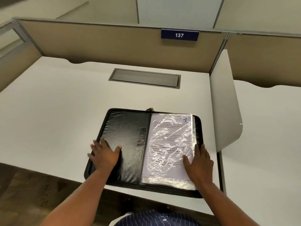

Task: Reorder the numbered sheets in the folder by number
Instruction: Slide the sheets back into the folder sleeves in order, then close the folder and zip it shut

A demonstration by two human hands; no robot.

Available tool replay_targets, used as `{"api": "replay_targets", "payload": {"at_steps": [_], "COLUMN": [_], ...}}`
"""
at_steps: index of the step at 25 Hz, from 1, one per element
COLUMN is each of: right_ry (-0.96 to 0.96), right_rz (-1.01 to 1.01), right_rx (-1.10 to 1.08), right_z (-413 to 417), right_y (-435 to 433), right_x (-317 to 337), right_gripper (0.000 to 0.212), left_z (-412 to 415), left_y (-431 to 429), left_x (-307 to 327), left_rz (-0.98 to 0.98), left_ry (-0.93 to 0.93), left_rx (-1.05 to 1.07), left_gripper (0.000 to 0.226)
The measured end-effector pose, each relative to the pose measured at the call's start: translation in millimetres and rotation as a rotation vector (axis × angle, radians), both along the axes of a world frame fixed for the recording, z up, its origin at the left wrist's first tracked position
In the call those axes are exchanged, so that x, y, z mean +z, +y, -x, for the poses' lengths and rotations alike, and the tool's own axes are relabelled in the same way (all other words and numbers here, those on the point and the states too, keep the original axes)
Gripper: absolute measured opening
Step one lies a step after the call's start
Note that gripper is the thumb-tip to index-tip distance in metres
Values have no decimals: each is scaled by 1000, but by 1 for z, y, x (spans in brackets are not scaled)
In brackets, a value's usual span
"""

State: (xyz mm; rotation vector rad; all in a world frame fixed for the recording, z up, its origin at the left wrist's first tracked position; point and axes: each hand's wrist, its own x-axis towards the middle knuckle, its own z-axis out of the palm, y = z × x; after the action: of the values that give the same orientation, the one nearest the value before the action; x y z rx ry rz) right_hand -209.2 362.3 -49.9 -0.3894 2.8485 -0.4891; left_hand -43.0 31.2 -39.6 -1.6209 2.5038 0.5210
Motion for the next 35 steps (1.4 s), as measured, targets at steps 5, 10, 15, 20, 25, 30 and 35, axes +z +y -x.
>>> {"api": "replay_targets", "payload": {"at_steps": [5,10,15,20,25,30,35], "right_ry": [-6,-12,-14,19,-27,-182,-114], "right_rz": [-72,-76,-90,60,662,841,666], "right_rx": [-22,-51,-140,-188,-188,3,-54], "right_z": [-2,-5,-11,-21,-46,-65,-49], "right_y": [-33,-69,-93,-133,-187,-191,-145], "right_x": [4,8,10,31,108,174,172], "right_gripper": [77,78,77,75,58,59,58], "left_z": [2,-2,-2,1,14,40,67], "left_y": [-53,-118,-157,-163,-103,-20,39], "left_x": [14,33,74,139,169,148,108], "left_rz": [-62,-65,-36,-453,-753,-752,-586], "left_ry": [11,130,373,798,912,803,653], "left_rx": [192,270,131,-19,-398,-804,-1031], "left_gripper": [103,72,39,20,31,55,66]}}
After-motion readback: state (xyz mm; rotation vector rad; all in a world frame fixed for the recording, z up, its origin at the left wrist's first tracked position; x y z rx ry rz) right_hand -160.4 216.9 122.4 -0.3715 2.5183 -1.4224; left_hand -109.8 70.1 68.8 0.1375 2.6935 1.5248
